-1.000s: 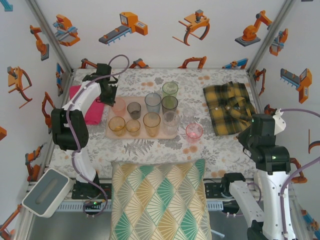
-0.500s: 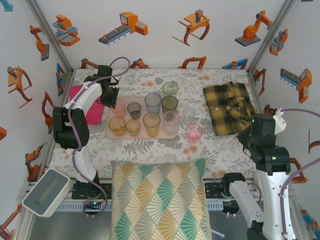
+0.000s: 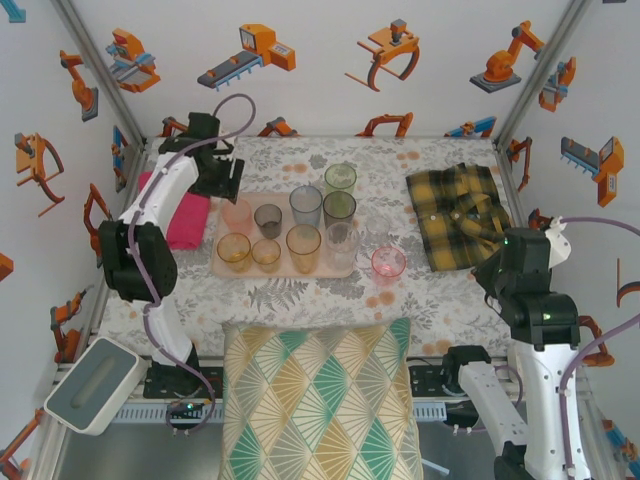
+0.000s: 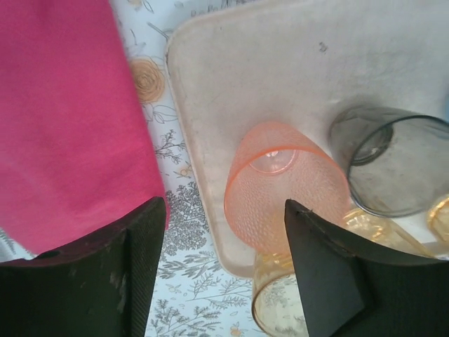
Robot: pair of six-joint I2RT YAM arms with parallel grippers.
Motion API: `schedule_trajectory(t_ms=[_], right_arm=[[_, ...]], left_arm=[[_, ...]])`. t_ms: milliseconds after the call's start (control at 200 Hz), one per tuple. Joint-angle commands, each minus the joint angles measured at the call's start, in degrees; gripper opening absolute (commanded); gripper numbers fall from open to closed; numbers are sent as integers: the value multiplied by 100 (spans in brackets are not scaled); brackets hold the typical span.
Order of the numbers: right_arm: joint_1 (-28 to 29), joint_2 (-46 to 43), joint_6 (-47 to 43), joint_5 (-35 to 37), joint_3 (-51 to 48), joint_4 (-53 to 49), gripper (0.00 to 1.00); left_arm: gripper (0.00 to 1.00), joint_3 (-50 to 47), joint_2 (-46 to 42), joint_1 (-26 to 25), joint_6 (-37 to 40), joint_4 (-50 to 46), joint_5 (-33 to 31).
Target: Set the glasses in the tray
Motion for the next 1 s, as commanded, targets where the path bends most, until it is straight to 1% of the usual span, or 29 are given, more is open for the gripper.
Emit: schedule_trajectory(t_ms=[0, 100, 220, 280, 386, 541, 611, 676, 771, 826, 911, 996], right_arm=[[-41, -58, -11, 21, -60, 128, 28], [-41, -59, -12, -5, -80, 141, 28], [-41, -136, -2, -23, -104, 142, 28], [-41, -204, 7, -11, -111, 118, 28], [-41, -270, 75, 79, -4, -17, 28], [-37, -429, 124, 426, 400, -347, 28], [-41, -545, 144, 570, 594, -485, 28], [-41, -620, 156, 653, 779, -597, 28], [-38, -667, 148, 707, 1002, -752, 28], [-41, -660, 126, 709, 1093, -824, 28], [-39, -640, 90, 691, 1169, -892, 28], [-39, -658, 71, 673, 1161, -897, 28]], left_arm=[[70, 581, -610, -458, 154, -574, -76], [74, 1009, -803, -1106, 362, -673, -232], [76, 1560, -751, -1926, 476, -772, -114], [76, 1819, -603, -2341, 516, -847, 108], [76, 2263, -211, -3043, 690, -940, 298], [75, 2903, 550, -3827, 827, -983, 407], [74, 3102, 861, -4084, 866, -994, 493], [73, 3244, 1132, -4217, 771, -977, 670], [69, 3332, 1440, -4268, 512, -884, 978], [68, 3359, 1635, -4293, 421, -835, 1055], [66, 3458, 1888, -4334, 423, -837, 1181], [64, 3537, 2124, -4374, 487, -837, 1170]])
